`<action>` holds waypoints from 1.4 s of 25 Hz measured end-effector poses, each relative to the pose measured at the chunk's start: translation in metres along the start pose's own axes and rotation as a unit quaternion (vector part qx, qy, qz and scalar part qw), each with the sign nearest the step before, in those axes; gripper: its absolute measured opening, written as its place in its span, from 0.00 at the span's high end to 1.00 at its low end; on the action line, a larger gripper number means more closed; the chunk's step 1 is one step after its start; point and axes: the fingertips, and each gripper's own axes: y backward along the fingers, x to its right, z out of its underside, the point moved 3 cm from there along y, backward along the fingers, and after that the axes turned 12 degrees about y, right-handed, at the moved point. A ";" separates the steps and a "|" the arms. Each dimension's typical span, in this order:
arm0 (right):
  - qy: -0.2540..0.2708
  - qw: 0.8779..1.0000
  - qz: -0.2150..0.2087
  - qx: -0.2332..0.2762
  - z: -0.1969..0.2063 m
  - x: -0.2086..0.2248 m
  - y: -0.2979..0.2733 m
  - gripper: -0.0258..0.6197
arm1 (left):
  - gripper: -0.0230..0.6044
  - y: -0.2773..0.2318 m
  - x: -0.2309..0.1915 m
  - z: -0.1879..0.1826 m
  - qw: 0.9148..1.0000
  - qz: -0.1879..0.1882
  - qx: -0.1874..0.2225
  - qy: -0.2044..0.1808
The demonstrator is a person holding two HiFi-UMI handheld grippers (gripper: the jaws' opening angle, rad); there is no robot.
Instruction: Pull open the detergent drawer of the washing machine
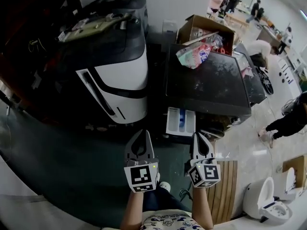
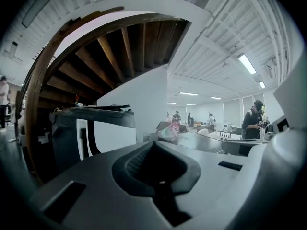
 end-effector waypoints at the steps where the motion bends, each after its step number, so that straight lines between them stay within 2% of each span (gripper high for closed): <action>1: 0.009 1.000 0.002 0.002 -0.010 0.000 0.001 0.94 | 0.94 0.004 0.002 -0.006 1.000 0.000 0.003 -0.002; 8: 0.057 0.998 -0.002 0.036 -0.070 -0.005 0.013 0.94 | 0.94 0.027 0.015 -0.042 1.000 0.000 0.028 -0.008; 15: 0.084 0.995 -0.003 0.062 -0.110 -0.013 0.025 0.94 | 0.94 0.047 0.022 -0.079 0.998 0.001 0.061 -0.018; 24: 0.090 0.994 -0.004 0.069 -0.128 -0.024 0.032 0.94 | 0.94 0.068 0.027 -0.101 0.996 0.004 0.084 -0.016; 35: 0.098 0.993 -0.011 0.064 -0.131 -0.036 0.033 0.94 | 0.94 0.074 0.019 -0.103 0.997 0.005 0.080 -0.015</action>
